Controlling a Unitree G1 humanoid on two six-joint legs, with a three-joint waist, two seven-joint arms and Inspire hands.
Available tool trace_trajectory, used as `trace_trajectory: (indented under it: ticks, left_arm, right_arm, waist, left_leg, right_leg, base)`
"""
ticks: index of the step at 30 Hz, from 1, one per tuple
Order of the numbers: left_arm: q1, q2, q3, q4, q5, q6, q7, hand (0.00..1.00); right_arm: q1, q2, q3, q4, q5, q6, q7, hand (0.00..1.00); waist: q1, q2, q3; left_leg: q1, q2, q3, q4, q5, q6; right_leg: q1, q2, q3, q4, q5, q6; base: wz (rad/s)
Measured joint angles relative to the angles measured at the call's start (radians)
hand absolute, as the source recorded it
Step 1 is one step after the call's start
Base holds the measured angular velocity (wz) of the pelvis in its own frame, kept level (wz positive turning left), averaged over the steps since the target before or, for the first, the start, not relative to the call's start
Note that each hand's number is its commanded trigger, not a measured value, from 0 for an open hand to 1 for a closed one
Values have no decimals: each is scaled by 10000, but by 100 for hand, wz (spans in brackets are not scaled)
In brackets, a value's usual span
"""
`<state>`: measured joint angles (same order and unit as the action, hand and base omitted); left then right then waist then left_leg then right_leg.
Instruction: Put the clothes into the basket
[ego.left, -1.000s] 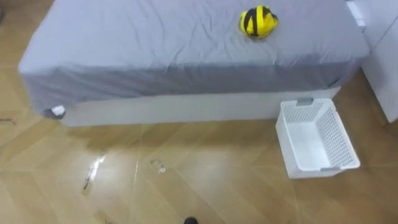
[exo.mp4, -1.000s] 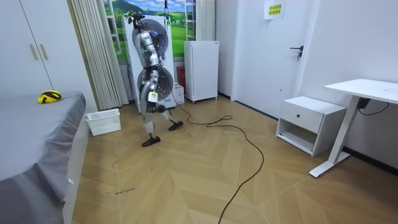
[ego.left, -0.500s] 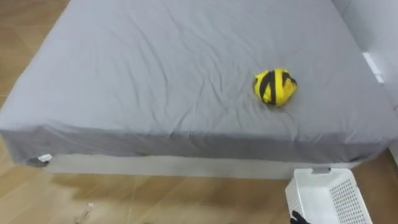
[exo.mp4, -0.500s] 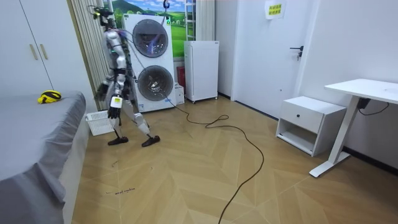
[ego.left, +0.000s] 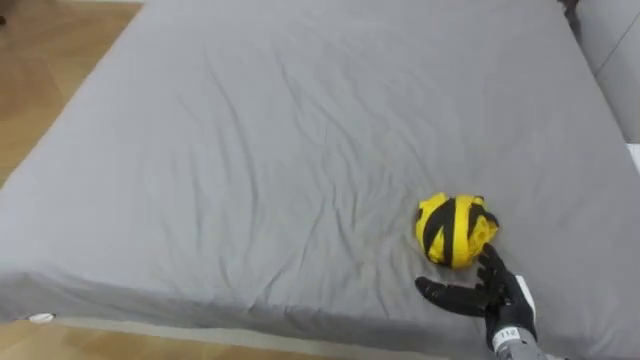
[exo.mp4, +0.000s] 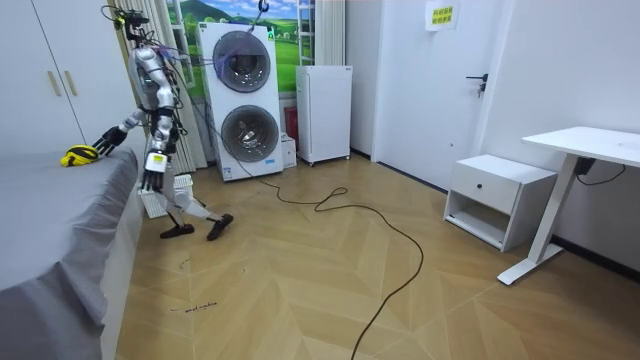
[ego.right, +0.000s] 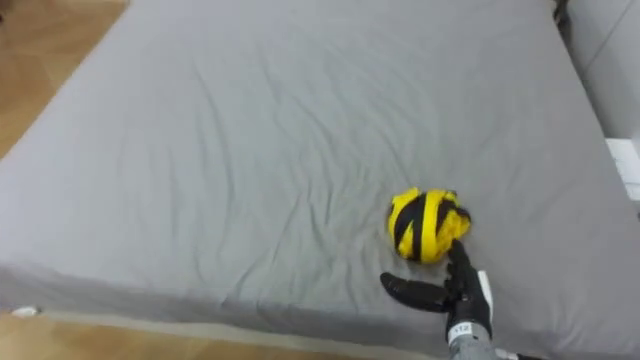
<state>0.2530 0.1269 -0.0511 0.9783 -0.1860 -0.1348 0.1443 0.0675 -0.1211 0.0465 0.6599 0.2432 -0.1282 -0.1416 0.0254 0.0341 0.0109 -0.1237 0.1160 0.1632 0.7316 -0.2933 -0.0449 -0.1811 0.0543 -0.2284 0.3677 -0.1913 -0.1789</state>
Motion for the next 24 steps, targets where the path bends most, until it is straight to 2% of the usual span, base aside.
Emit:
trace_trajectory:
  ticks: [1, 3, 4, 5, 6, 7, 8, 9, 11, 14, 20, 24]
  left_arm:
    - [1, -19, 37, -12, -20, -2, 21, 0]
    - [-30, -27, 121, -17, -141, -8, 36, 0]
    - [-32, -29, 139, -13, -180, -6, 36, 0]
    - [-24, -36, 171, -5, -179, -8, 33, 0]
    - [-28, -41, 193, 20, -179, -12, 23, 0]
    - [-10, -82, 304, 98, -178, -13, -1, 0]
    - [-38, -113, 408, 247, -176, -16, -25, 0]
    - [-38, -106, 495, 381, -179, -12, -22, 0]
    - [-81, -97, 511, 614, -181, 9, -16, 0]
    - [-150, -89, 508, 745, -179, 93, -14, 0]
    - [-249, -87, 510, 747, -177, 268, -15, 0]
    - [-417, -52, 473, 778, -177, 341, -45, 0]
  right_arm:
    - [26, 0, 30, -118, 10, 1, -26, 0]
    - [14, -20, 108, -495, -38, -22, -252, 0]
    - [13, -18, 102, -511, -85, -27, -303, 0]
    - [11, -24, 99, -539, -175, -27, -427, 0]
    - [11, -24, 94, -556, -200, -27, -519, 0]
    - [11, -23, 96, -581, -286, -27, -622, 0]
    - [10, -3, 99, -627, -439, -26, -685, 0]
    - [16, 15, 111, -649, -577, -26, -738, 0]
    - [28, -13, 97, -656, -841, -26, -886, 0]
    - [28, -13, 101, -732, -1093, -26, -1092, 0]
    - [22, -10, 208, -957, -1638, -26, -1349, 0]
    - [-300, -51, 691, -280, -1692, -8, -1508, 0]
  waist:
    - [-4, -19, 3]
    - [3, -88, 13]
    - [-44, -116, -11]
    - [-56, -132, -53]
    - [-52, -116, -88]
    - [-34, -168, -164]
    - [-1, -180, -197]
    - [-41, -239, -176]
    - [-183, -275, -171]
    - [-214, -306, -158]
    - [-191, -348, -121]
    - [-42, -391, -91]
  left_leg:
    - [-133, -92, -10, -347, 0, 0]
    - [-519, -341, -1, -2169, 29, -27]
    - [-574, -415, -1, -2589, 64, -20]
    - [-591, -436, 5, -3366, 224, -95]
    - [-579, -460, 16, -3604, 396, -21]
    - [-500, -586, 11, -3913, 836, 15]
    - [-297, -607, -5, -4167, 1198, 208]
    - [-31, -684, -17, -4454, 1212, 204]
    - [221, -767, -59, -4683, 1216, 205]
    - [434, -834, -52, -4953, 1214, 208]
    - [364, -908, -124, -5153, 1213, 208]
    - [267, -926, -207, -5285, 1213, 209]
  right_leg:
    - [47, -16, 72, -81, -1, 2]
    - [286, -2, 332, -387, 0, 4]
    - [311, 1, 366, -456, 1, 6]
    - [406, 10, 413, -580, -9, 26]
    - [449, 18, 441, -621, -16, 39]
    - [494, 62, 618, -673, -40, 78]
    - [646, 90, 762, -796, -42, 96]
    - [857, 104, 837, -957, -24, 132]
    - [1138, 106, 851, -1270, 10, 186]
    - [1354, 96, 888, -1607, 15, 247]
    - [1402, 42, 621, -1811, -22, 313]
    - [1287, 9, 438, -1800, -53, 370]
  base:
    - [-40]
    - [-40]
    - [-32]
    - [-24]
    - [-35]
    - [-35]
    - [-38]
    - [-23]
    - [-3]
    - [1]
    - [8]
    - [7]
